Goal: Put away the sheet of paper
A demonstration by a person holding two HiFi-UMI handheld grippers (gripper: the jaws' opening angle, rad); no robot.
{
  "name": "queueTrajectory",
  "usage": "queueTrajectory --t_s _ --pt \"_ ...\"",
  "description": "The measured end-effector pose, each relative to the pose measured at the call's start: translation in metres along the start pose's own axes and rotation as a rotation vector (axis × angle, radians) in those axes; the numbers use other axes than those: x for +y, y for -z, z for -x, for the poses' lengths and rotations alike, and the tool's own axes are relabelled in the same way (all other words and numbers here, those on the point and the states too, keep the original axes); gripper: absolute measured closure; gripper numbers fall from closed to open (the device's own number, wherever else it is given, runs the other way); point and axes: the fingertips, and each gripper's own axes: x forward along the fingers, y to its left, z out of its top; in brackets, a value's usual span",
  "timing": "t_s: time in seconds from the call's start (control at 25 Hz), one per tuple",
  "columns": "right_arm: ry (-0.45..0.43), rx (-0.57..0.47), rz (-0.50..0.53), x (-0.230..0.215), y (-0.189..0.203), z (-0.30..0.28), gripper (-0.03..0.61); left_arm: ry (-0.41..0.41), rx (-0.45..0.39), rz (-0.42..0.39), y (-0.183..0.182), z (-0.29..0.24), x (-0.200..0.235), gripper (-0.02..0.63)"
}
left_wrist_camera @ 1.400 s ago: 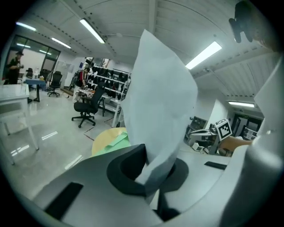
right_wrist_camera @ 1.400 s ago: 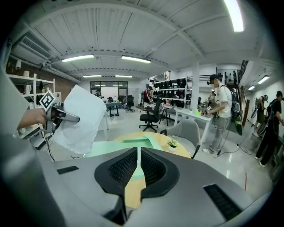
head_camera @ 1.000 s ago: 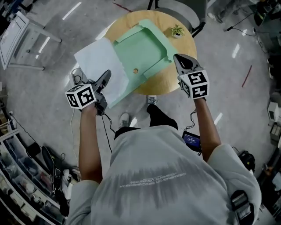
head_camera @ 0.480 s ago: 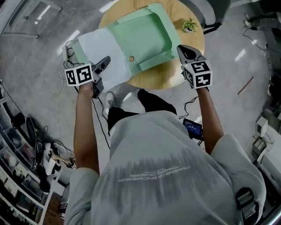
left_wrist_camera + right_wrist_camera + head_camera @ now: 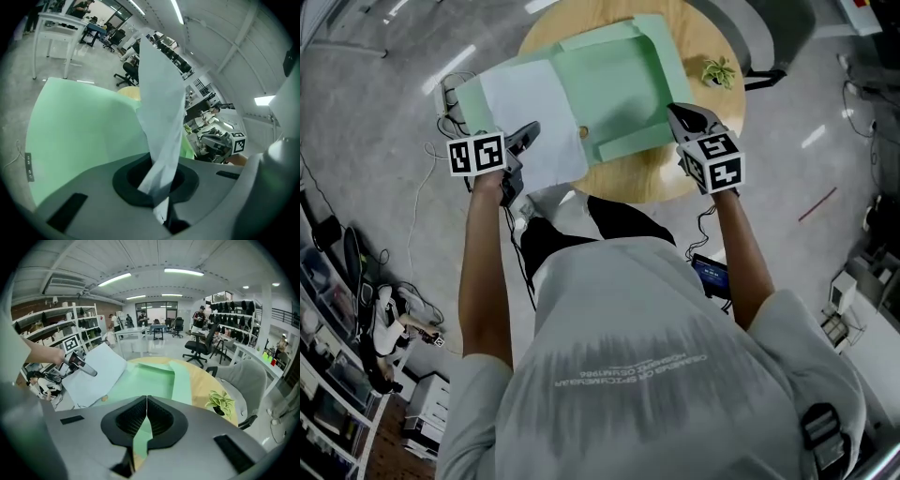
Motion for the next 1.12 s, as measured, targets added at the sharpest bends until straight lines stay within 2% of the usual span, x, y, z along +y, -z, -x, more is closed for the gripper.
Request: queueTrajectory --t_s 0.24,0.4,0.76,0.88,1.0,1.12 --pt "-0.056 0.031 -0.004 0.009 0.006 -0.009 0.549 -0.025 0.016 0.012 0.001 -0.012 0.005 0.595" --pt "-0.073 0.049 -0.018 0.008 0.016 -0.013 0.549 -0.032 -0.031 0.08 -0.006 -0.019 0.011 0.595" --pt "-0.066 0.071 -0.047 -0.008 0.031 -0.01 0.549 0.065 -0.153 0.232 -0.028 -0.043 0.006 0.595" --pt "-0.077 0.062 -0.041 -0.008 0.026 -0.012 0.549 0.139 -0.12 0.222 -0.025 -0.052 -0.009 0.592" --pt "-0.096 0.052 -0.031 -0.001 0.019 -0.017 0.548 0.166 -0.043 0.175 -0.014 -0.058 -0.019 0.467" --pt "-0.123 0.057 -0.002 0.011 0.015 -0.025 0.546 0.1 -0.031 0.15 -0.01 -0.051 -0.009 0.427"
